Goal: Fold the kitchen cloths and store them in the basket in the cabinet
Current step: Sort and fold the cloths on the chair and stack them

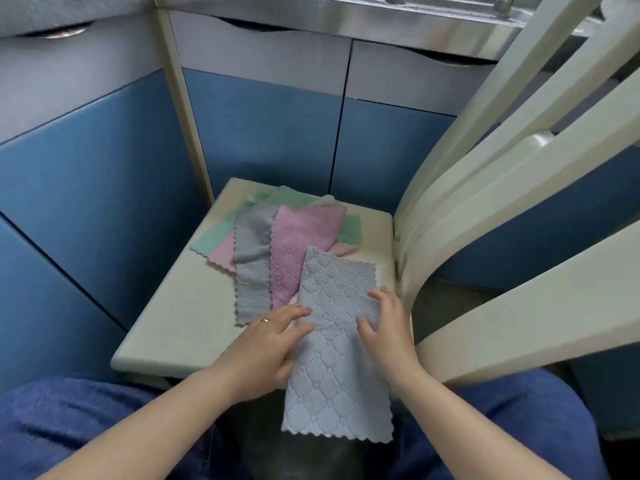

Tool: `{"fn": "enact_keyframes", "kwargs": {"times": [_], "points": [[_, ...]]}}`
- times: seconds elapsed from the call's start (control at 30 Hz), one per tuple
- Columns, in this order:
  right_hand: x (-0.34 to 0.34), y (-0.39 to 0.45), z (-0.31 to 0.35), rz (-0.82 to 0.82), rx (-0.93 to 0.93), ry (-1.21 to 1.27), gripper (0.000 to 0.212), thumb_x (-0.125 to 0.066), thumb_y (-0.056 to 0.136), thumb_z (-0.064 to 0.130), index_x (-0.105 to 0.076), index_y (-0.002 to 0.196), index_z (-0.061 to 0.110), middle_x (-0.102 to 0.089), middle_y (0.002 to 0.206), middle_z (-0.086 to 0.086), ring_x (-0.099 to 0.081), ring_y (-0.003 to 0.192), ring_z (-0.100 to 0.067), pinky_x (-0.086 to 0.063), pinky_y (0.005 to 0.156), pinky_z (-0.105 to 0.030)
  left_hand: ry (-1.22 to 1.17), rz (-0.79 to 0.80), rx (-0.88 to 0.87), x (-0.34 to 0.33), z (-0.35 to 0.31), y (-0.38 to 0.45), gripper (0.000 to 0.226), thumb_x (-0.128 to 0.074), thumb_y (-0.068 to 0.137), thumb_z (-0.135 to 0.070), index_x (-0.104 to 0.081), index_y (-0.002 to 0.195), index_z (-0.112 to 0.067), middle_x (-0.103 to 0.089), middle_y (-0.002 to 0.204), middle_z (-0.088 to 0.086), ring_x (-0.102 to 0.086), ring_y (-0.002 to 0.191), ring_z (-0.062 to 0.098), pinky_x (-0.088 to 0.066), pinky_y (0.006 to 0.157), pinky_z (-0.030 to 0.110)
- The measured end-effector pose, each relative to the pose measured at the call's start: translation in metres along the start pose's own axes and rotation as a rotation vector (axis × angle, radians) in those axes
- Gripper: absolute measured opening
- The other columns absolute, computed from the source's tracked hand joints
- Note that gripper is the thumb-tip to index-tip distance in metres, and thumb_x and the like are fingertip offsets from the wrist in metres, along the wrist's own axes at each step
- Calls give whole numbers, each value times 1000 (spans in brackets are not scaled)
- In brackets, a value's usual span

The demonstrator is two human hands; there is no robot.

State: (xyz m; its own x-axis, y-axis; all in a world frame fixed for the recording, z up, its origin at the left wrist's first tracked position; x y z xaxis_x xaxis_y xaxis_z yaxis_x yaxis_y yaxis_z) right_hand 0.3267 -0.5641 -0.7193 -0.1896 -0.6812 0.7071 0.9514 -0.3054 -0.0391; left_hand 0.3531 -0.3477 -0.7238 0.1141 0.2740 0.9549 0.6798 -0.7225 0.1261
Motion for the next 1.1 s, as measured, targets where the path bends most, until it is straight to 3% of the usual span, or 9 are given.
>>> {"fn": "enact_keyframes", "kwargs": {"times": [0.13, 0.23, 0.33, 0.47, 0.6, 0.77, 0.87, 0.97, 1.1], "points": [[-3, -23, -12, 149, 326, -347, 40, -48, 91, 17, -52, 131, 17, -39, 146, -4, -32, 137, -21, -24, 110, -31, 227, 248, -226, -4, 3, -7, 69, -47, 68, -41, -45, 134, -24, -48, 142, 3, -44, 132, 21, -38, 103, 48], [-6, -38, -20, 239, 419, -441, 45, -37, 90, 26, -54, 130, 16, -46, 142, -8, -40, 132, -29, -34, 107, -41, 276, 284, -238, -5, 7, -9, 67, -48, 72, -47, -45, 135, -26, -50, 141, 3, -48, 129, 22, -39, 102, 51], [-4, -47, -25, 272, 451, -446, 44, -45, 92, 13, -49, 135, 18, -39, 147, -8, -33, 138, -28, -25, 113, -45, 352, 293, -288, -5, 18, -16, 72, -50, 70, -47, -42, 138, -25, -45, 145, 4, -43, 133, 22, -32, 108, 48], [-2, -62, -35, 290, 624, -572, 65, -64, 76, 2, -47, 136, 21, -42, 146, -8, -37, 136, -29, -25, 109, -50, 327, 260, -304, -13, 30, -32, 77, -69, 65, -29, -43, 137, -23, -45, 144, 5, -44, 132, 23, -23, 108, 45], [-8, -76, -47, 242, 729, -708, 88, -79, 54, 8, -43, 134, 20, -49, 140, -10, -46, 130, -29, -35, 101, -51, 197, 125, -272, -21, 29, -45, 54, -49, 80, -28, -46, 134, -24, -48, 142, 3, -46, 131, 22, -23, 108, 47], [-15, -80, -48, 160, 757, -524, 66, -65, 67, 15, -48, 130, 24, -54, 134, -3, -41, 129, -19, -30, 110, -49, -60, -32, -155, -13, 24, -39, 41, -45, 78, -26, -56, 117, -26, -63, 122, -9, -57, 115, 8, -26, 106, 38], [-9, -80, -35, 108, 554, -30, 38, -50, 82, 23, -59, 118, 30, -59, 124, 13, -47, 124, -3, -25, 113, -28, -311, -175, -1, -1, 18, -28, 23, -38, 91, -38, -58, 101, -33, -68, 99, -16, -60, 90, 4, -37, 92, 26], [-5, -76, -13, 16, 235, 361, 18, -53, 89, 27, -65, 102, 31, -66, 108, 18, -57, 107, 3, -40, 92, -11, -533, -227, 252, 6, 6, -16, 14, -48, 88, -44, -59, 84, -36, -64, 74, -18, -55, 63, 0, -42, 61, 19], [-11, -50, -2, -70, -95, 567, 9, -54, 93, 18, -61, 90, 14, -66, 90, -12, -58, 86, -29, -42, 71, -27, -782, -279, 418, 6, 1, 10, 19, -56, 89, -39, -61, 82, -22, -65, 74, -7, -54, 64, 4, -40, 62, 22]]}}
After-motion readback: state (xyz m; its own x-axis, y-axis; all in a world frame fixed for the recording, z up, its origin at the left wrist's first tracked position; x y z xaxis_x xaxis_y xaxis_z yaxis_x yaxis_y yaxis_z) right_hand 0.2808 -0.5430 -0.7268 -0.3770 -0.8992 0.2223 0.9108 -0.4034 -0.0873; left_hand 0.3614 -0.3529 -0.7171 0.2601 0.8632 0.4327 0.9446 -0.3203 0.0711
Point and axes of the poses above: each hand's wrist, its own y-axis towards the middle knuckle, its own x-axis out of the back of the hand, z = x × y, the point moved 1 cm from there along y, towards the middle knuckle
